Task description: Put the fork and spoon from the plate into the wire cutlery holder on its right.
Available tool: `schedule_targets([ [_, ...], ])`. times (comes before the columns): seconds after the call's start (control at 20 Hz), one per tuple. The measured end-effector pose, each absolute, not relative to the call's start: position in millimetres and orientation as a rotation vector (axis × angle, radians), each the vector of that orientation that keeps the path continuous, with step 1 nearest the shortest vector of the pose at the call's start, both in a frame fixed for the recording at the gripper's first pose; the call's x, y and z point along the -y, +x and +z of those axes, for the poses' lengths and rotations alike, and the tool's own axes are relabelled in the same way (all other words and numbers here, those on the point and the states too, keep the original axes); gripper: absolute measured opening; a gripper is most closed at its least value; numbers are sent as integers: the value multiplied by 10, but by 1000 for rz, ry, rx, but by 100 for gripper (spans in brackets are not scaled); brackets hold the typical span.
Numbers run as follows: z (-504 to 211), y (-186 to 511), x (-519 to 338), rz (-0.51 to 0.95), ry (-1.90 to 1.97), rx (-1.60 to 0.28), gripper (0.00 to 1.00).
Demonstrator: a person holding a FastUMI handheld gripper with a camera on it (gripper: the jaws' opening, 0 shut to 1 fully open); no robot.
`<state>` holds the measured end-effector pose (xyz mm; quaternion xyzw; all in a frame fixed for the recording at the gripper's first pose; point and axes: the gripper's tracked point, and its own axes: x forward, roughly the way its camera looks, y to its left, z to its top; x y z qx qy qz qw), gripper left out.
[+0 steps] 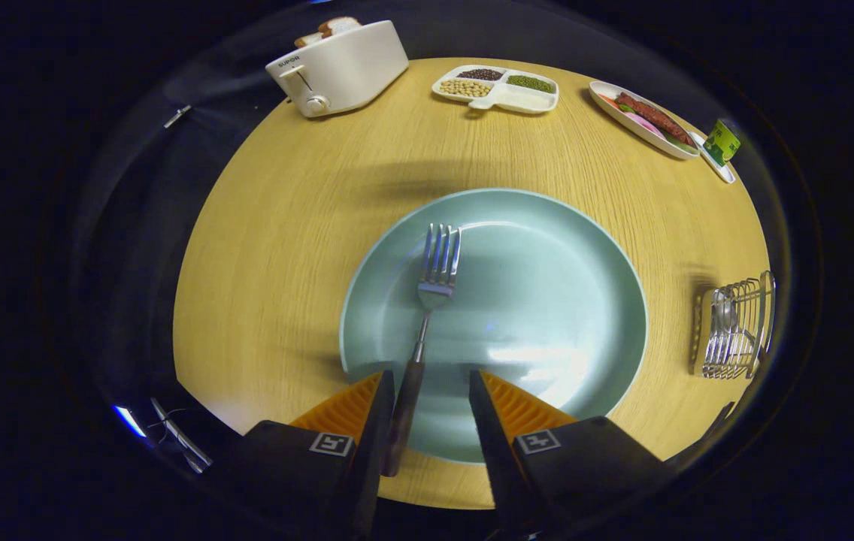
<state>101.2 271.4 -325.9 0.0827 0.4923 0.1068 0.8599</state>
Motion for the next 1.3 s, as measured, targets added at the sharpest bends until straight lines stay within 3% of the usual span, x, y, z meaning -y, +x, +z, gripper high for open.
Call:
schedule_targets([
  [0.2, -3350, 1022, -2682, 214, 133, -1050, 16],
  [0.3, -3331, 997, -2692, 269, 125, -1052, 8],
  [0.8, -2753, 856, -2263, 433, 205, -959, 8],
  [1.3, -2057, 409, -398, 405, 17, -1019, 8],
])
